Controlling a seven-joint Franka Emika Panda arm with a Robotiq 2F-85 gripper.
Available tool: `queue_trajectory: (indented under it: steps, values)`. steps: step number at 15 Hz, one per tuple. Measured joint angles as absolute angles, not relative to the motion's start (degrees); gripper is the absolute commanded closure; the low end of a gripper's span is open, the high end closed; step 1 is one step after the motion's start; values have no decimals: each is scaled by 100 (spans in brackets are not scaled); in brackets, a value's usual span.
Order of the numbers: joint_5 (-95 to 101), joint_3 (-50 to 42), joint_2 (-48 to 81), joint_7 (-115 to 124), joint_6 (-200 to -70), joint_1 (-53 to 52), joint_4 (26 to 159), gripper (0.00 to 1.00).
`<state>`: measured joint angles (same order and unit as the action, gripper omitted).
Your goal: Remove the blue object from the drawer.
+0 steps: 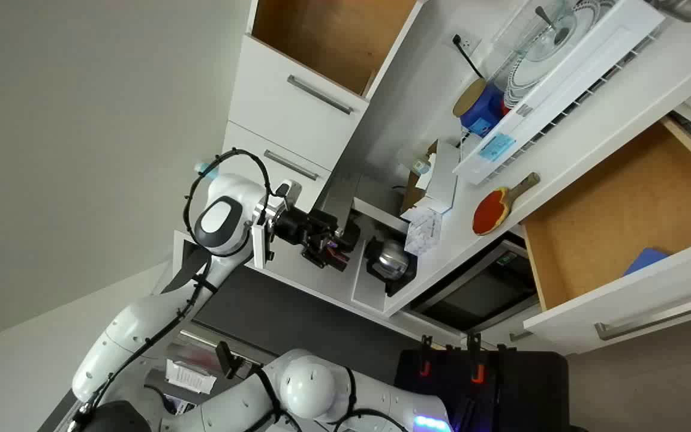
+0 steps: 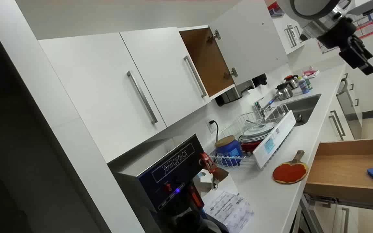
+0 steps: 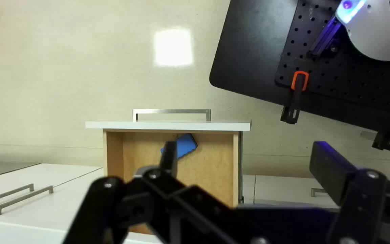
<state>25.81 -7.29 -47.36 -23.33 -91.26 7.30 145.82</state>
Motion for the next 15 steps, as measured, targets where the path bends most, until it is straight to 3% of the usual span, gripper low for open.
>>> queue_trajectory:
  steps: [9,15]
  values:
    - [2581,-749,-4736,-2327,-9126,707,14582,0]
    - [2581,-1366,-4504,-2009,-9550,639,14530,0]
